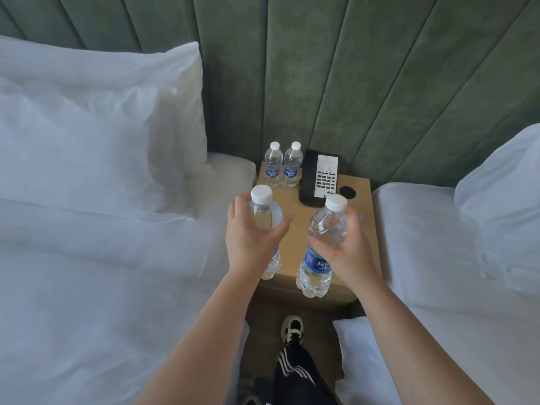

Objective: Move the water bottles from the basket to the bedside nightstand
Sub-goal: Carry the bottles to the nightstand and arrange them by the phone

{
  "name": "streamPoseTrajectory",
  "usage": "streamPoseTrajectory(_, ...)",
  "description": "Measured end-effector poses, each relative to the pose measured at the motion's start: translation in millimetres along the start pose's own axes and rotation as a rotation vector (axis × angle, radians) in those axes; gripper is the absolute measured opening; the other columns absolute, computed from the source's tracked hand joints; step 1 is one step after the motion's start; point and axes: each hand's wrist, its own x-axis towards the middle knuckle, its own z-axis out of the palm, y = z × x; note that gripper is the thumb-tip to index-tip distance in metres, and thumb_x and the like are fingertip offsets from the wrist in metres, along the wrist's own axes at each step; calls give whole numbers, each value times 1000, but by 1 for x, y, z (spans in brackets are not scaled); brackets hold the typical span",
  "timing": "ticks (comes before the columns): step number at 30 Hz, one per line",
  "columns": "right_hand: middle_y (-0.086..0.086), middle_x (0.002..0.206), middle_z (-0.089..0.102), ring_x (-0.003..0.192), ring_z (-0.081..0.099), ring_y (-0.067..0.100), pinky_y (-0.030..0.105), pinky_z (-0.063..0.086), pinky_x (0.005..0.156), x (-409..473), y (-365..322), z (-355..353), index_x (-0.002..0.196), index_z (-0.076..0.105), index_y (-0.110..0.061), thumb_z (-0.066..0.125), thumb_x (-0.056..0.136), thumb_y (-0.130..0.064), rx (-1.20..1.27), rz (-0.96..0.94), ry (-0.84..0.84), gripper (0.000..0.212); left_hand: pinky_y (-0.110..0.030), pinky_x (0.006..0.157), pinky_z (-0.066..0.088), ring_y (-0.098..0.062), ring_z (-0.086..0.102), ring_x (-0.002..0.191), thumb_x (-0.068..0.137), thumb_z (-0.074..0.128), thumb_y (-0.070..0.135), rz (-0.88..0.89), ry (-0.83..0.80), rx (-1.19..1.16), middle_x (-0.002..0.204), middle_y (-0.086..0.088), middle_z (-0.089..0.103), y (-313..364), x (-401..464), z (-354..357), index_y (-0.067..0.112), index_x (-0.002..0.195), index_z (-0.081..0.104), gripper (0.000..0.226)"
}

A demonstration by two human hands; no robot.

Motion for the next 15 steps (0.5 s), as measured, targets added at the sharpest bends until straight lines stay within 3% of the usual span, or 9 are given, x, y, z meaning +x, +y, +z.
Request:
streamPoseTrajectory(5,-46,107,49,107,49,-17,26,50,81,64,14,-1,114,36,-58,78,73,-27,33,4,-31,66,-12,69,38,-8,52,96,66,82,46,-20,-9,33,111,8,54,-4,49,38,28,117,43,67)
streamPoseTrajectory(10,-36,107,55,103,55,-9,37,53,86,132,45,-6,115,40,-52,76,70,-31,90,61,-83,61,-21,70,46,-8,54,92,65,82,47,-63,-66,77,107,9,53,-15,100,85,31,111,43,63)
streamPoseTrajectory(15,-39,103,56,98,56,-13,23,46,80,194,76,-1,115,43,-48,76,68,-29,115,110,-139,61,-15,67,41,11,50,92,60,80,53,-120,-119,117,100,16,50,-41,138,135,38,104,41,61)
